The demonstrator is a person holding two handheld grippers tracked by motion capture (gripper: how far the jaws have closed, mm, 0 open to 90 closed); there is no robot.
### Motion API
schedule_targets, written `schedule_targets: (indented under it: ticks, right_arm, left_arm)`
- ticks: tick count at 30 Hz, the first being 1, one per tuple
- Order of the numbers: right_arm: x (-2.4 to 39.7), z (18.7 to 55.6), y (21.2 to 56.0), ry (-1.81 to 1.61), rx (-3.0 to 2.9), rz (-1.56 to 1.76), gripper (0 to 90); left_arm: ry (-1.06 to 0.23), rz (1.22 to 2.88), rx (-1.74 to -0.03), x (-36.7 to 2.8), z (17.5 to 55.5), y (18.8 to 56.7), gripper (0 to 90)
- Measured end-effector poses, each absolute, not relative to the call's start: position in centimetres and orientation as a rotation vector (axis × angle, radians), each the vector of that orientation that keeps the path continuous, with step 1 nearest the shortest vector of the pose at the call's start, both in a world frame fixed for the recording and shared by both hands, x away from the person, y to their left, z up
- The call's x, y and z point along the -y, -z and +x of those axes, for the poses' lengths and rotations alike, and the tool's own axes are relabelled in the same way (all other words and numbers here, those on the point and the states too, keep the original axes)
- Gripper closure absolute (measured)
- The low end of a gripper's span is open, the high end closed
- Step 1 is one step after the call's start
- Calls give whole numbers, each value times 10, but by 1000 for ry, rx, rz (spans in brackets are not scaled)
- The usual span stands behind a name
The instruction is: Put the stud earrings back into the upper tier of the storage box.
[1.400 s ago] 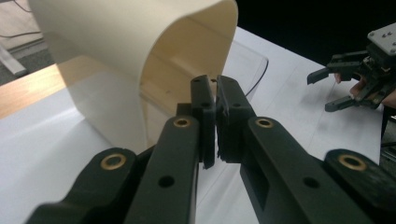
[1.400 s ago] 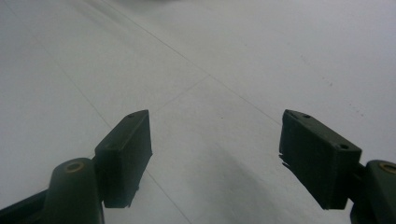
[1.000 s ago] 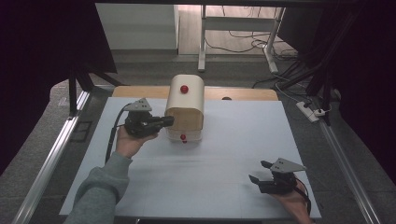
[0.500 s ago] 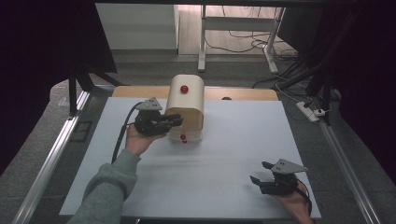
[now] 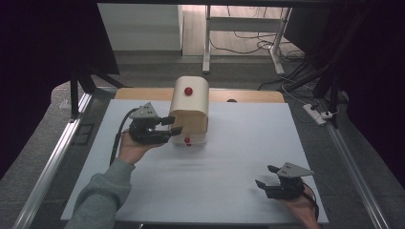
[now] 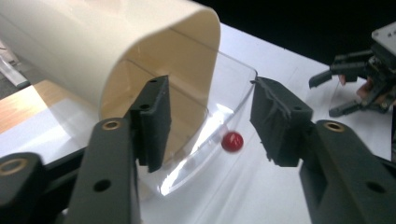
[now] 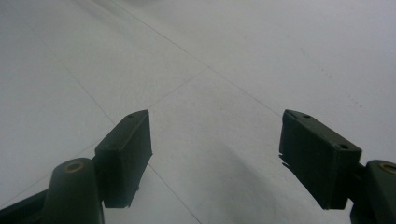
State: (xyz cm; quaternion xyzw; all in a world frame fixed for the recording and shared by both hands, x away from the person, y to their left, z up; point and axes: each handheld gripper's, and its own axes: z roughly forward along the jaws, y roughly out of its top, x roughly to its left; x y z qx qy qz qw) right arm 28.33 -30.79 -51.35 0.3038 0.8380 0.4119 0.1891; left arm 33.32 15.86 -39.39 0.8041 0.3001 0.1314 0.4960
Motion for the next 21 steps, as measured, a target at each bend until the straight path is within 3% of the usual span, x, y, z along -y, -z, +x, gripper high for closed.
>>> schedule_targets:
  ticks: [8, 21]
  right_arm:
    - [308, 283, 513, -1161, -2358, 850, 247]
    - [307, 283, 513, -1152, -2356, 850, 247]
  left_arm:
    - [-340, 1978, -764, -173, 316, 403, 394]
    - [-378, 1968, -818, -202, 288, 423, 350]
